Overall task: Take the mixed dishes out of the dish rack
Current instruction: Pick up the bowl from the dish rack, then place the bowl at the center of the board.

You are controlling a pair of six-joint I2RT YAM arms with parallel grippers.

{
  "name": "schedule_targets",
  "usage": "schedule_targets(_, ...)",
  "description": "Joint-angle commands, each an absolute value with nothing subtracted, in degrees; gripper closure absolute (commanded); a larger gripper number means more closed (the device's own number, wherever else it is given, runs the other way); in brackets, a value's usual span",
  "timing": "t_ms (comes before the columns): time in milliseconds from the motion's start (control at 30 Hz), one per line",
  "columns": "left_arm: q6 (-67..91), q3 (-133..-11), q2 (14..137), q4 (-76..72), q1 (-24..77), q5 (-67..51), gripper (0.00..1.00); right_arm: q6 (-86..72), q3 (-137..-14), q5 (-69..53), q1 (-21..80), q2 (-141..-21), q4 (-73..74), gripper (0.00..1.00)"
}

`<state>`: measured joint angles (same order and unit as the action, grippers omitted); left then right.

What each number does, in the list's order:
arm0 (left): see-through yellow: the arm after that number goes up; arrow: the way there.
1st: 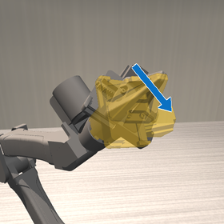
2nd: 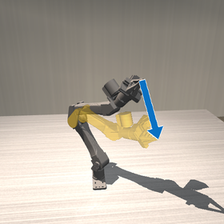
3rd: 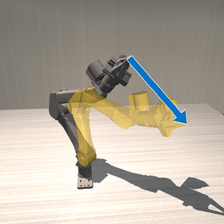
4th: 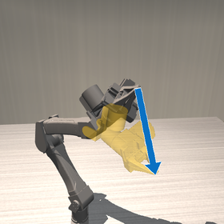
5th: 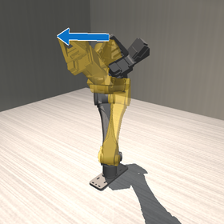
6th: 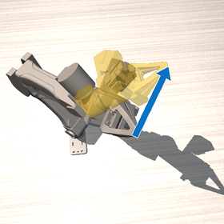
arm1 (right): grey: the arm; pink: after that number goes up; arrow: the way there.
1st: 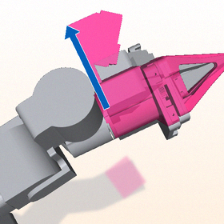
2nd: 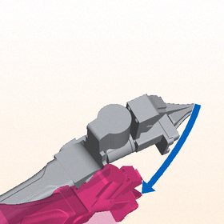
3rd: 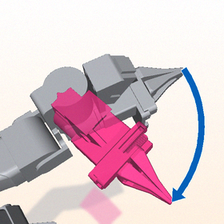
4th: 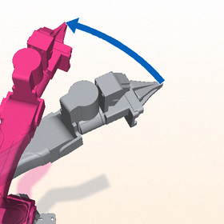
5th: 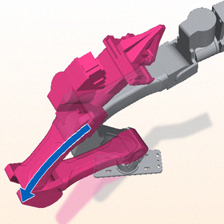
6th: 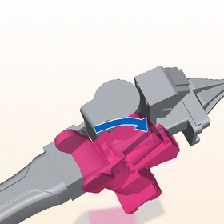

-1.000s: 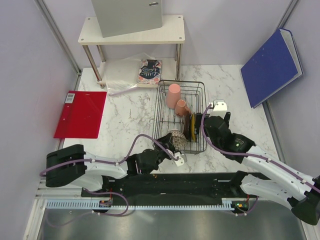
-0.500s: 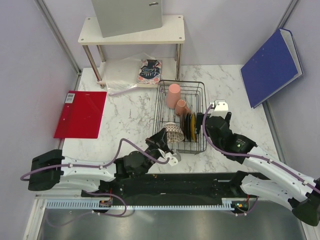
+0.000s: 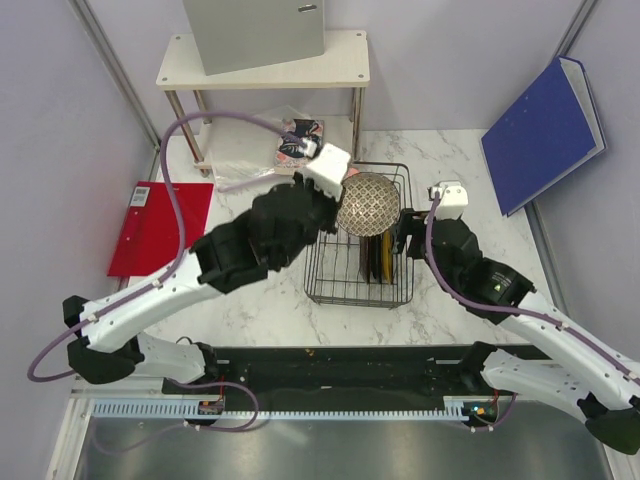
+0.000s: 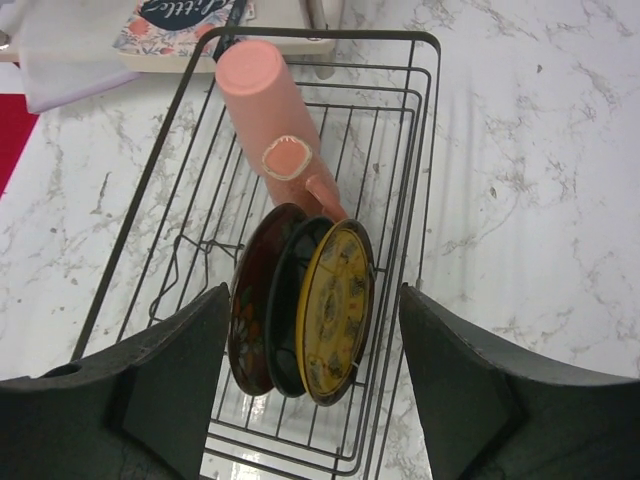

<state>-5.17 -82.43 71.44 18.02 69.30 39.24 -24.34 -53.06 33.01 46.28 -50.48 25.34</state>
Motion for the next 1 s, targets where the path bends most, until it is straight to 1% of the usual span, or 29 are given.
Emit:
schedule_targets(0,23.71,-96.66,77.50,44.10,60.58,20.25,0.98,-25.40,-56.16,31.02,46.32,-47.82,26.63,0.24)
schedule_targets(33,25.91,-98.07,78.22,45.25,55.95,12.99,0.98,-25.66,-56.51,31.46,46.32,-47.03,26.72,0.23)
schedule_targets(133,33.20,-101.51,81.82,48.69,50.12,4.60,0.98,-27.15,-57.74,32.78,46.32,-43.87,27.15,0.23)
schedule_targets(233,34.71,-102.83,84.89,51.58,49.49,5.45,0.98,-29.44,-61.15,34.53,46.32,-43.24,30.04,0.23)
schedule_targets(333,36.64,-102.04,86.57,52.03,49.31,4.31,0.98,-30.94,-65.54,35.60,46.32,-45.08,33.12,0.23)
schedule_targets(500,37.97,-100.02,87.54,52.12,49.31,4.92,0.98,-31.20,-73.46,33.14,46.32,-54.39,37.87,0.23)
schedule_targets(567,38.32,-99.85,87.45,52.03,49.39,5.36,0.98,-30.85,-76.37,33.13,46.32,-58.94,40.42,0.24)
schedule_targets(733,38.32,-99.23,86.31,51.59,49.39,6.68,0.98,-30.23,-78.57,28.41,46.32,-65.29,41.57,0.28)
schedule_targets(833,37.97,-98.18,85.26,50.98,49.75,7.99,0.98,-30.32,-78.66,25.41,46.32,-67.49,42.18,0.29)
schedule_targets(967,37.71,-95.72,83.32,49.13,49.92,8.88,0.98,-31.28,-77.52,24.78,46.32,-67.76,42.28,0.31)
